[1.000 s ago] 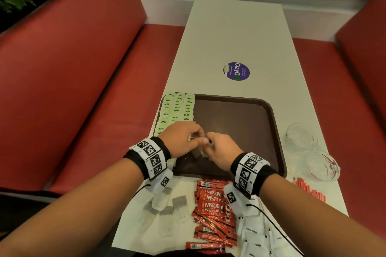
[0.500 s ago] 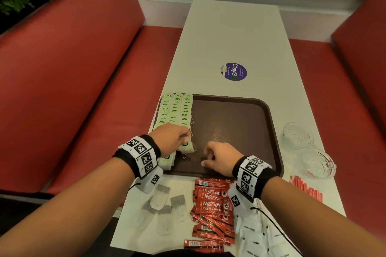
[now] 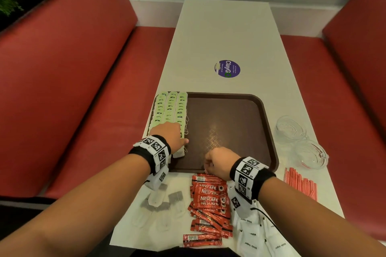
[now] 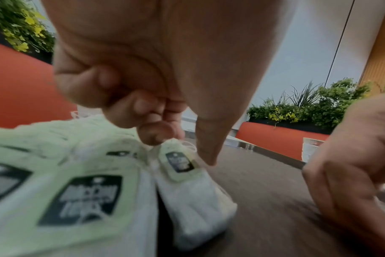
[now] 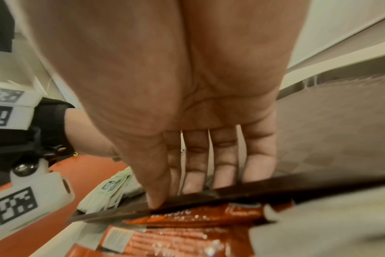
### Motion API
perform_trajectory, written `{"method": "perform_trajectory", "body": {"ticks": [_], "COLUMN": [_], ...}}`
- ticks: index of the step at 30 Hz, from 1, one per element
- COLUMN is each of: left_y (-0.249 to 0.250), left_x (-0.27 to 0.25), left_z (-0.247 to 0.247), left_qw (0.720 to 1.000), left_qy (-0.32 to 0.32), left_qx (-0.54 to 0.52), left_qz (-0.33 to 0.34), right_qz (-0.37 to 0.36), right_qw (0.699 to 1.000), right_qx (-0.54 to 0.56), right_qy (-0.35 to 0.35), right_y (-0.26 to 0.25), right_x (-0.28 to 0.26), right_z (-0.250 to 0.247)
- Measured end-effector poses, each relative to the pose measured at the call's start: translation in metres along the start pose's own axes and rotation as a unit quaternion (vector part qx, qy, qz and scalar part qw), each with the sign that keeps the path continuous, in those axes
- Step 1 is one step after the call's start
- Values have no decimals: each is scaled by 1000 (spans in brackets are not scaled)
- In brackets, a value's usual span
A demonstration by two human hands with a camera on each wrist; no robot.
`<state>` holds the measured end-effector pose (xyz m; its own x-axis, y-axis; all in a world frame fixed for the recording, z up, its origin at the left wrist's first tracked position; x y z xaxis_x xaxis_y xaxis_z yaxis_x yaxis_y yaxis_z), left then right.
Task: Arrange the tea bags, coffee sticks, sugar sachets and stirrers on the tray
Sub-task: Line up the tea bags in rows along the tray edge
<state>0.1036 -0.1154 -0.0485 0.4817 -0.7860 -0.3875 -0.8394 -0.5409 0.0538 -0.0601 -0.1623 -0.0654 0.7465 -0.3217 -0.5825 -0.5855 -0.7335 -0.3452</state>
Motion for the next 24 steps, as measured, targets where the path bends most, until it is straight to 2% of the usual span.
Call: {"method": "perform_trajectory", "body": {"ticks": [3,6,16,24], "left_y": [6,7,1,2], "left_x": [-6,-10,-22,-7], "left_z": [2,0,13,-3], "left_qw": [998,997,999,998], "left_qy": [-17,-16,-41,-28], "left_qx": [44,21,36,53], "left_qz": [-45,-69,0,32], "right_qz": [0,-1,6,3], "right_qw": [1000,1000,1000,1000], "right_qx": [-2,-10,-4,1], "right_qy": [4,9,18,21], "right_y": [-1,-2,-1,2], "right_x": [-3,-6,-11,-12], "right_z": [0,0,4,6]}}
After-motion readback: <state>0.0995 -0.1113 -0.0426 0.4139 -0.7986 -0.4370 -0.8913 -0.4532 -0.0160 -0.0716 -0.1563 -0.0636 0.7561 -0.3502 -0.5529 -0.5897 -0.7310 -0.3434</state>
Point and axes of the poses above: each hand's wrist, its own x-axis towards the middle knuckle, its own z-axis out of the palm, y = z × x, the point moved 8 cm from there along x, towards the middle knuckle, and after that the axes turned 3 degrees about z, right-handed, at the moved point
